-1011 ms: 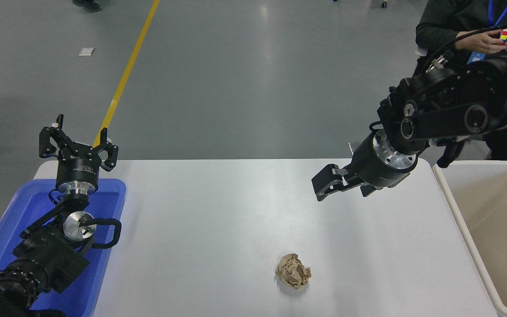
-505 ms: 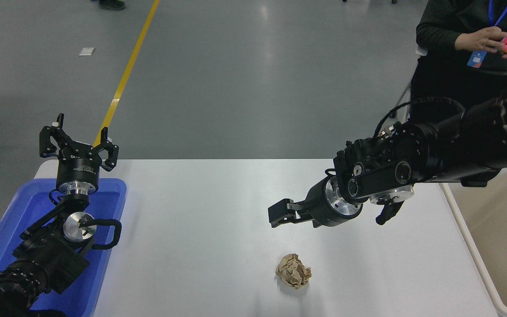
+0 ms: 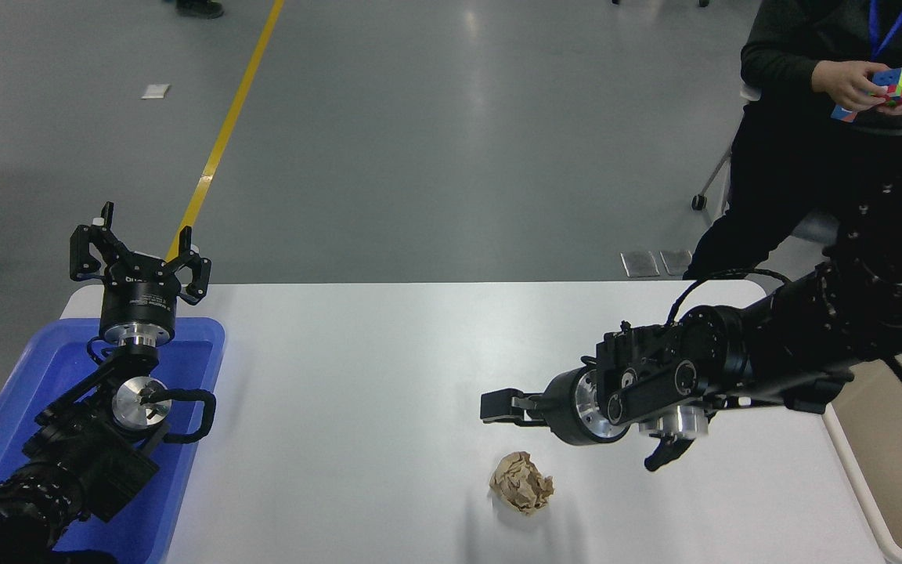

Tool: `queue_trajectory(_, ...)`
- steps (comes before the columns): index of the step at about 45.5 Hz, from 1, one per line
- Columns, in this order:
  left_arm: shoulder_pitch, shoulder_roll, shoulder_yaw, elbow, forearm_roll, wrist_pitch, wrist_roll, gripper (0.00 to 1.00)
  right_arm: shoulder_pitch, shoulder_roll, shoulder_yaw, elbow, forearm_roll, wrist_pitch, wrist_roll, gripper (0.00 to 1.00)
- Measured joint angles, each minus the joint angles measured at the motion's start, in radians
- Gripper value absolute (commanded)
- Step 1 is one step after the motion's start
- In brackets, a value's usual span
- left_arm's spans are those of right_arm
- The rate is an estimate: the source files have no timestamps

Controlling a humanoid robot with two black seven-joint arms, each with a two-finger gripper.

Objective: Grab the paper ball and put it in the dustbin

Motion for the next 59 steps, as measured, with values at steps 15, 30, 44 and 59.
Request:
queue_trajectory(15, 0.000, 0.000, 0.000, 0.000, 0.000, 0.000, 0.000, 0.99, -0.083, 0.000, 0.059, -0.011, -0.014, -0.049, 0.000, 1.00)
queue_trajectory(30, 0.000, 0.000, 0.000, 0.000, 0.000, 0.000, 0.000, 0.99, -0.160, 0.000, 0.076, -0.055, -0.047, -0.064, 0.001, 1.00)
queue_trajectory(44, 0.000, 0.000, 0.000, 0.000, 0.000, 0.000, 0.000, 0.99, -0.245, 0.000, 0.078, -0.121, -0.100, -0.066, 0.001, 1.00)
queue_trajectory(59, 0.000, 0.000, 0.000, 0.000, 0.000, 0.000, 0.000, 0.99, -0.303, 0.000, 0.077, -0.171, -0.133, -0.065, 0.000, 1.00)
